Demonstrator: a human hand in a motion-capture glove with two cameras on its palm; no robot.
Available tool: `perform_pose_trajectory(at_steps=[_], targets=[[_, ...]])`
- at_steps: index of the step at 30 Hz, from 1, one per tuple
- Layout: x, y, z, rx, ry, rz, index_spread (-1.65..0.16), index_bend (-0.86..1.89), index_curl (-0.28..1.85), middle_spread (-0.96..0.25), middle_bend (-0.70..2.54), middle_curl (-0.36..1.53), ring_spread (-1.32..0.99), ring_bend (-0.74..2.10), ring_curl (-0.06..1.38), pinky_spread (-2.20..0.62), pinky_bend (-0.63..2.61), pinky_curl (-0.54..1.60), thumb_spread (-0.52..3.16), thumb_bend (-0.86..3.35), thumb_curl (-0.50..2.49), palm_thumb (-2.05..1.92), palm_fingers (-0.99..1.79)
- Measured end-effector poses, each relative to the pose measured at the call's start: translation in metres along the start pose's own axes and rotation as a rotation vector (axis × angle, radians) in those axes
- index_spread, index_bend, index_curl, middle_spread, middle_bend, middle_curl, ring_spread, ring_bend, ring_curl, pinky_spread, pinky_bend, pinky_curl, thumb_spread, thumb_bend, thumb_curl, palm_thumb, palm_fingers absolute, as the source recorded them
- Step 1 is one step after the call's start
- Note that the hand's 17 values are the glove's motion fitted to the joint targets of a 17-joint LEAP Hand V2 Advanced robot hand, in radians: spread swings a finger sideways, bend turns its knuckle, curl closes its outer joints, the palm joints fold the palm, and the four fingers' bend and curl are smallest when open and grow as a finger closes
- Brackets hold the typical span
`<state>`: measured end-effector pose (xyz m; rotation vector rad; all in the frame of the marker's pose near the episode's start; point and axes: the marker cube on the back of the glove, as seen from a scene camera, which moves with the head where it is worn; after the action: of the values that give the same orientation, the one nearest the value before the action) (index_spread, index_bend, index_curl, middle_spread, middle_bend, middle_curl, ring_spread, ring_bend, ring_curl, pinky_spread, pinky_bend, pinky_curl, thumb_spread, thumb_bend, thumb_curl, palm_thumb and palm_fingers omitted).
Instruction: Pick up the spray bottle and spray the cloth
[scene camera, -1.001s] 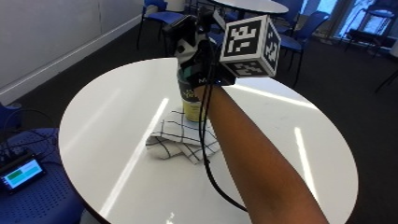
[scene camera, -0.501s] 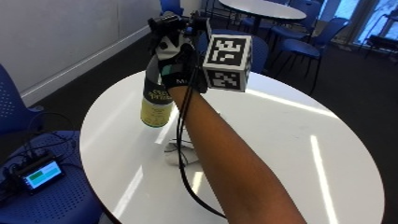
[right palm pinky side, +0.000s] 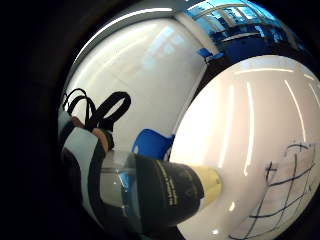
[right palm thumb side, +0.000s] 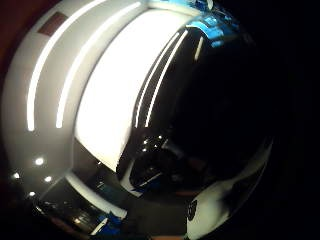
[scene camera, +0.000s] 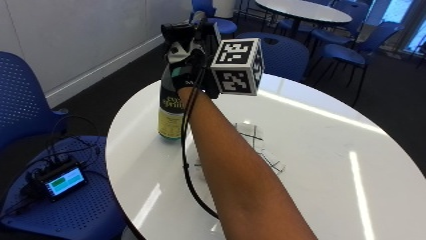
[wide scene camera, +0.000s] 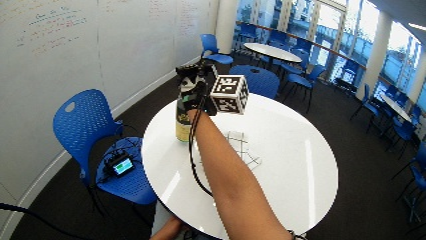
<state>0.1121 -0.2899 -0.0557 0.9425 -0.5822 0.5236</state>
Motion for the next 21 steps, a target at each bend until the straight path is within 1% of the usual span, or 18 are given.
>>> perform_pose_trajectory(at_steps=[4,8,21], targets=[[0.010,0.006,0.002,-0.023,0.004,0.022,-0.27,0.45,0.54,-0.21,0.72,0.51,-0.21,0.66,0.43,-0.24,0.38,0.38,1.06,-0.02,0.44,0.66,1.42],[0.005,0.014,0.000,-0.031,0.013,-0.046,-0.27,0.45,0.54,-0.21,0.72,0.50,-0.21,0.66,0.43,-0.24,0.38,0.38,1.06,-0.02,0.44,0.67,1.42],[-0.079,0.018,-0.031,0.030,0.002,-0.207,-0.27,0.43,0.54,-0.22,0.71,0.50,-0.21,0.66,0.43,-0.26,0.39,0.38,1.02,-0.03,0.46,0.65,1.42]])
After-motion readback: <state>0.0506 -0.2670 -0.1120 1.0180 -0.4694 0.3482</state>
